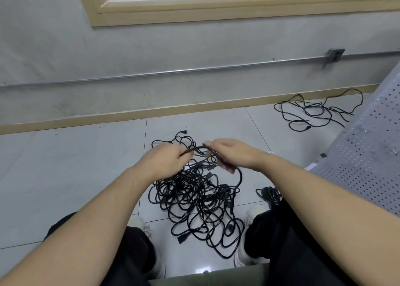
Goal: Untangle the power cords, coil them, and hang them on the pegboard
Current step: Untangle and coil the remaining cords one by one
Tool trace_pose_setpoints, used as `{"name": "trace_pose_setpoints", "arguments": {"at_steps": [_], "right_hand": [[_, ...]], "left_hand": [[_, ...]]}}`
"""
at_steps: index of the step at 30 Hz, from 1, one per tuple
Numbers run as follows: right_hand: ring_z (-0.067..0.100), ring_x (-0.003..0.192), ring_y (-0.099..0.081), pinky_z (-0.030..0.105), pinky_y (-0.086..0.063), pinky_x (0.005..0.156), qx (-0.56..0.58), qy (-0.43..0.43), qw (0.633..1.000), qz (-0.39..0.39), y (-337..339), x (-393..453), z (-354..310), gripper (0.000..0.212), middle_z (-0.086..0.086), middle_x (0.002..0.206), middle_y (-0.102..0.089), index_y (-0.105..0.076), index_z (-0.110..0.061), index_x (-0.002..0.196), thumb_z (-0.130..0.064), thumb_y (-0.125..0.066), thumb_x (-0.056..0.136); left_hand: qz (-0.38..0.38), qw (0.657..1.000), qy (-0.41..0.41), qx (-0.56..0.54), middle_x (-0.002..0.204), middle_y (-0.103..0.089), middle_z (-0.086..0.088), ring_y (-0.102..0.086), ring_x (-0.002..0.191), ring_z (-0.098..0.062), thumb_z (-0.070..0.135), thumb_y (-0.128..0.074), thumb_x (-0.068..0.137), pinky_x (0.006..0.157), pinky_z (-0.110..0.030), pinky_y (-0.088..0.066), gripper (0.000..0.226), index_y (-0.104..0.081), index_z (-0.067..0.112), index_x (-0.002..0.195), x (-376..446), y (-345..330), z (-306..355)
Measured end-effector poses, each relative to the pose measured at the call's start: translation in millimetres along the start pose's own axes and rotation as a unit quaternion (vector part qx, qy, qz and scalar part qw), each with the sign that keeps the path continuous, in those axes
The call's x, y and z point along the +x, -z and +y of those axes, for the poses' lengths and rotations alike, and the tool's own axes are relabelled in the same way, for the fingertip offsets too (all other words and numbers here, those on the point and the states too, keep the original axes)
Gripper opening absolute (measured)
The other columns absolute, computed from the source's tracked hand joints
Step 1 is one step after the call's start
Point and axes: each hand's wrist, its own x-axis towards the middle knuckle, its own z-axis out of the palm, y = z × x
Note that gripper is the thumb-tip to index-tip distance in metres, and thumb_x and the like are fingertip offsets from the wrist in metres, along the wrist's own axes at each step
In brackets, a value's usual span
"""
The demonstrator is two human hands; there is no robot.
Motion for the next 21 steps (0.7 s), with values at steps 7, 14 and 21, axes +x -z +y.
{"name": "trace_pose_setpoints", "arguments": {"at_steps": [7, 14, 21], "right_hand": [[0.017, 0.067, -0.055, 0.029, -0.044, 0.059, -0.135, 0.011, 0.990, -0.035, -20.9, -4.3, -23.0, 0.036, -0.003, 0.074, -0.056, -0.057, -0.021, 0.095, -0.056, -0.049, 0.100], [0.009, 0.052, -0.036, 0.021, -0.034, 0.049, -0.046, 0.092, 0.994, -0.046, -15.0, -11.0, -17.7, 0.043, -0.003, 0.060, -0.037, -0.045, -0.017, 0.065, -0.033, -0.060, 0.102], [0.013, 0.043, -0.019, 0.020, -0.014, 0.045, 0.222, 0.134, 0.966, -0.019, 4.0, -18.4, -10.4, 0.045, -0.002, 0.048, -0.024, -0.037, -0.025, 0.048, -0.035, -0.070, 0.076]], "left_hand": [[-0.033, 0.998, -0.042, 0.045, 0.062, -0.057, -0.001, -0.053, 0.063, -0.018, 0.028, -0.057, 0.086, 0.059, -0.034, -0.043, 0.020, -0.052, 0.019, 0.069, -10.0, 3.7, 17.0], [0.017, 0.981, -0.036, -0.189, 0.053, -0.045, 0.009, -0.041, 0.054, -0.011, 0.043, -0.062, 0.074, 0.056, -0.033, -0.035, 0.029, -0.047, 0.020, 0.063, -8.1, -10.6, -3.5], [-0.008, 0.949, 0.049, -0.312, 0.062, -0.065, -0.003, -0.061, 0.059, -0.017, 0.045, -0.056, 0.102, 0.065, -0.034, -0.045, 0.041, -0.058, 0.022, 0.068, 2.9, -33.3, -30.4]]}}
